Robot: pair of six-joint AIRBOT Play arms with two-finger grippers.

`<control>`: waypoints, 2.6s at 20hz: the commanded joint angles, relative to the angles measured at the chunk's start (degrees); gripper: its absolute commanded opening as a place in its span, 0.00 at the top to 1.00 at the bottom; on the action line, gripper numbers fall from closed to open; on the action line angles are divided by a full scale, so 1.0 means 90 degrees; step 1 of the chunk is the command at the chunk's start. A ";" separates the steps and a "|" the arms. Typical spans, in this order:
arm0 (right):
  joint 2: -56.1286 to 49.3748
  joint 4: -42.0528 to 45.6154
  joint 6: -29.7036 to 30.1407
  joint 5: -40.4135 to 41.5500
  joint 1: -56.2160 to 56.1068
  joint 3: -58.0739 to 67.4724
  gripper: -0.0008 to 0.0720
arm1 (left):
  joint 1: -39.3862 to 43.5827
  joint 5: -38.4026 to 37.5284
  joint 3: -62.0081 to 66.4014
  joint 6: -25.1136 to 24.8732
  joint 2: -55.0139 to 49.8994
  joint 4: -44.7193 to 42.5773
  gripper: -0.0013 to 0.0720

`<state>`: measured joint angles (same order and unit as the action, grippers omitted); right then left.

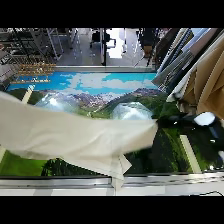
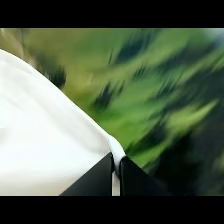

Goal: Fold the clothes and pants, and hang the long-sleeved shirts on hangers.

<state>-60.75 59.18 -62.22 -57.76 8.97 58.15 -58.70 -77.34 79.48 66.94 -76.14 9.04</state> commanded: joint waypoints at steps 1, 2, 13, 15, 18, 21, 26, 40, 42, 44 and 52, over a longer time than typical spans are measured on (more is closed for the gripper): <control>0.1916 0.1732 -0.0974 0.0665 -0.0005 0.1574 0.97 | -0.0107 0.0427 0.0877 0.0039 0.0532 0.2516 0.96; 0.2472 0.2030 -0.1163 0.1166 -0.0005 0.1955 0.97 | -0.0219 0.0821 0.1161 0.0032 0.0748 0.3206 0.96; 0.3823 0.2348 -0.1251 0.1149 -0.0005 0.2960 0.97 | -0.3191 0.2509 0.2407 0.0748 0.1756 0.0663 0.96; 0.3441 0.2178 -0.1727 0.0066 -0.0007 0.2866 0.97 | -0.2637 0.2254 0.2392 0.1751 0.1749 -0.1440 0.96; 0.3174 0.1940 -0.2263 -0.0787 -0.0007 0.2033 0.97 | -0.1428 0.2295 0.2385 0.1802 0.1712 -0.3861 0.96; 0.3160 0.1950 -0.2550 -0.0580 -0.0010 0.0634 0.97 | -0.0270 0.2280 0.1778 0.1498 0.1576 -0.5450 0.96; 0.2057 0.1955 -0.3019 0.1916 -0.0010 -0.1282 0.97 | 0.1294 0.3636 -0.0151 0.1037 0.0364 -0.5433 0.97; -0.3262 0.0546 -0.1919 -0.0117 -0.0012 0.1817 0.30 | 0.1319 0.1197 0.2657 0.1158 -0.3354 -0.6992 0.36; -0.2987 -0.0646 -0.0852 -0.1345 -0.0134 0.1173 0.39 | 0.0896 0.0141 0.2642 0.1649 -0.3293 -0.8655 0.36; -0.2735 -0.1758 -0.0607 -0.1826 -0.0568 0.0367 0.39 | 0.0607 -0.0393 0.2424 0.1503 -0.3300 -0.9003 0.36; -0.2868 -0.1899 -0.1610 -0.0221 -0.3266 -0.0457 0.27 | 0.0782 0.0146 0.1081 0.0617 -0.3434 -0.7565 0.33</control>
<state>-85.71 43.05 -73.14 -63.07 -13.76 55.46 -52.36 -76.31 92.23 75.22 -106.43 -62.98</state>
